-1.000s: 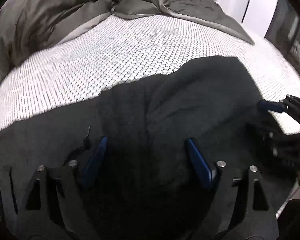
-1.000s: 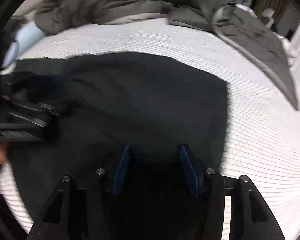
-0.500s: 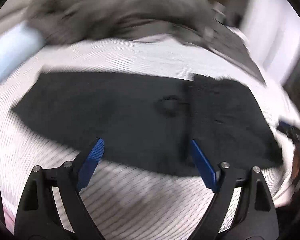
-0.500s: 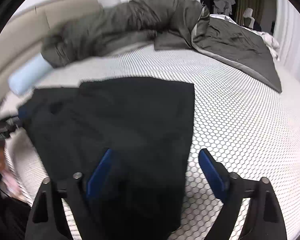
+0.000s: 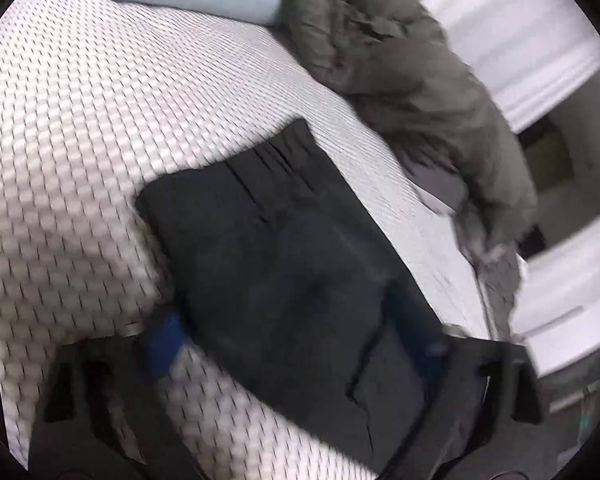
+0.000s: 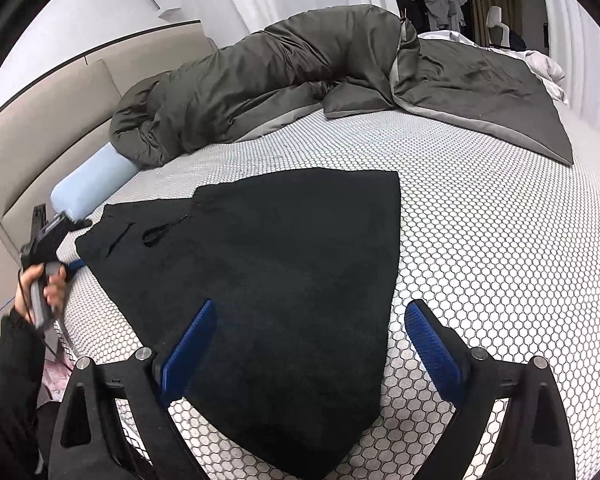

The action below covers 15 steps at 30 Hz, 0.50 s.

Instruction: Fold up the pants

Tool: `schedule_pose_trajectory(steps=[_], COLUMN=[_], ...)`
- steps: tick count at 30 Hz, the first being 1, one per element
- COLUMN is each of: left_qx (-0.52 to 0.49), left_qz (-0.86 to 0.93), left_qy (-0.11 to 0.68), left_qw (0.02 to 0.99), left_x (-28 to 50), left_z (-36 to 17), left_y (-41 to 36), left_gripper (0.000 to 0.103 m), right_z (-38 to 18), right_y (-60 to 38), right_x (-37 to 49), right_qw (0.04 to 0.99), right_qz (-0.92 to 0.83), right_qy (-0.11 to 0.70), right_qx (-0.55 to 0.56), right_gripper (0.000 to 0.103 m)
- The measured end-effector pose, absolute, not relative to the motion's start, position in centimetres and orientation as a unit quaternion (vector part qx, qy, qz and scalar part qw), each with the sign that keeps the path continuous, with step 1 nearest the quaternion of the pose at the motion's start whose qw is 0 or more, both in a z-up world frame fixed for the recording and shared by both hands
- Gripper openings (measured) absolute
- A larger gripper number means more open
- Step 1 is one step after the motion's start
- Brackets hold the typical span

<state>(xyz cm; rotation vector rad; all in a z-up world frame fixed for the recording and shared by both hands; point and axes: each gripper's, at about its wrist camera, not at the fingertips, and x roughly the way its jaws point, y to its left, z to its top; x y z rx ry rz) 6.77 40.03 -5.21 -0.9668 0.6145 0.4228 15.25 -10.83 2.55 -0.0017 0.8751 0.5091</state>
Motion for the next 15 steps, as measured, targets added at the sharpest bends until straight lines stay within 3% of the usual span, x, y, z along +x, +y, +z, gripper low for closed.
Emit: schedule_pose_trajectory(steps=[1, 2, 8, 15], left_qx=[-0.448, -0.444, -0.341, -0.209], left_qz=[0.21, 0.216, 0.191, 0.029], left_qy=[0.292, 0.296, 0.245, 0.218], left_qw=[0.818, 0.818, 0.887, 0.953], left_x=[7.0, 7.4, 7.2, 8.5], left_z=[-5.2, -5.1, 2.0, 12.1], left_y=[40.2, 40.0, 34.2, 17.0], left_gripper=[0.023, 0.003, 0.001, 0.001], right_z=[2.5, 2.5, 2.9, 2.4], right_y=[-10.9, -10.9, -11.5, -11.4], right_x=[15.4, 15.6, 15.3, 15.3], right_qw=[0.874, 0.874, 0.877, 0.877], right_qz=[0.244, 0.244, 0.241, 0.236], right_qy=[0.42, 0.421, 0.415, 0.418], right_qx=[-0.001, -0.002, 0.006, 0.002], right_gripper=[0.096, 0.096, 0.096, 0.096])
